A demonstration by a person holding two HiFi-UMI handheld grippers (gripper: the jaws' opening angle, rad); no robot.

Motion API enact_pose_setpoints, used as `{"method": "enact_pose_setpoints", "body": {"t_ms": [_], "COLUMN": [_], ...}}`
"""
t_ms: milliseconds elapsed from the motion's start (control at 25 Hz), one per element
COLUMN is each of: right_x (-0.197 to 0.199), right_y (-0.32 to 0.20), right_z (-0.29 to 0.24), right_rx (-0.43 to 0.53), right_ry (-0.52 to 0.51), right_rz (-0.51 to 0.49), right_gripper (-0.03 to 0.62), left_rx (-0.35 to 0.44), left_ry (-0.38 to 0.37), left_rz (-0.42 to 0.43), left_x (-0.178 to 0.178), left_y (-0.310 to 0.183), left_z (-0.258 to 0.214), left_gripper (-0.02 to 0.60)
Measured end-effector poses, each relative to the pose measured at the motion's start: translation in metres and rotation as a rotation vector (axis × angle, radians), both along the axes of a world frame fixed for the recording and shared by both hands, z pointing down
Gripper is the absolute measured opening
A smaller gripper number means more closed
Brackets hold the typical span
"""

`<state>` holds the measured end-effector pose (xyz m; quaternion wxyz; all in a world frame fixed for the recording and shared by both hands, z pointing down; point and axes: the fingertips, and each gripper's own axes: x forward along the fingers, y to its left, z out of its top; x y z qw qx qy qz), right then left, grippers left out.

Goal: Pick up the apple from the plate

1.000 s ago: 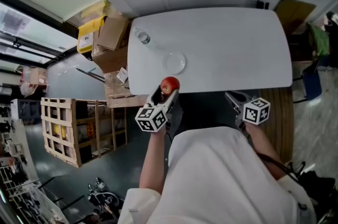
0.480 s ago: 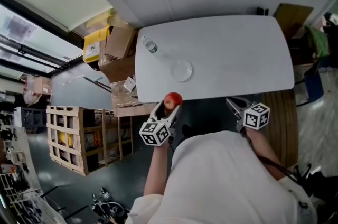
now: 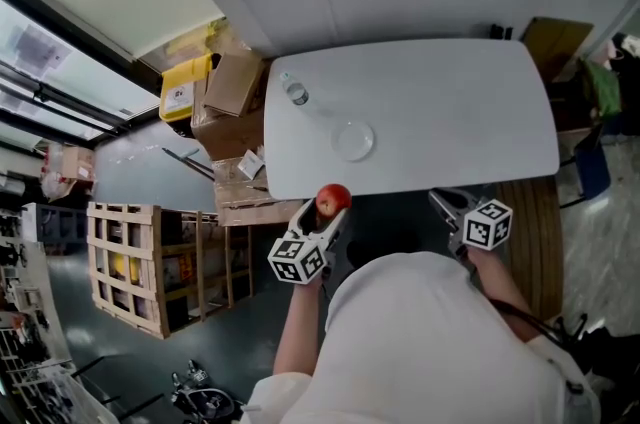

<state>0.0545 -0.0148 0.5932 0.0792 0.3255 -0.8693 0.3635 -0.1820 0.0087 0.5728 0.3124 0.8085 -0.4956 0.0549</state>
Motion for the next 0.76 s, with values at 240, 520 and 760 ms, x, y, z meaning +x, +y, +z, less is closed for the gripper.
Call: {"method": "enact_pose_setpoints", "body": {"t_ms": [240, 520, 760], "right_x": [-0.002, -0.016, -0.023], "right_y": [-0.001, -0.002, -0.005], "right_z": [0.001, -0.002, -0.006], "right_rx": [-0.004, -0.001, 0.006], "right_ry": [0.008, -0.008, 0.001], "right_rz": [0.000, -0.017, -0.032], "right_gripper": [0.037, 0.037, 0.037], "left_rx": [-0.008, -0.010, -0.009], "left_ry": [0.014, 0.009, 0.001], "left_rz": [0.003, 0.014, 0.025], "left_x": [-0.002, -0.007, -0.012], "left_y": [-0.002, -0.001, -0.002], "left_z": [0.003, 0.004, 0.002], "left_gripper": [0.336, 0.336, 0.336]}}
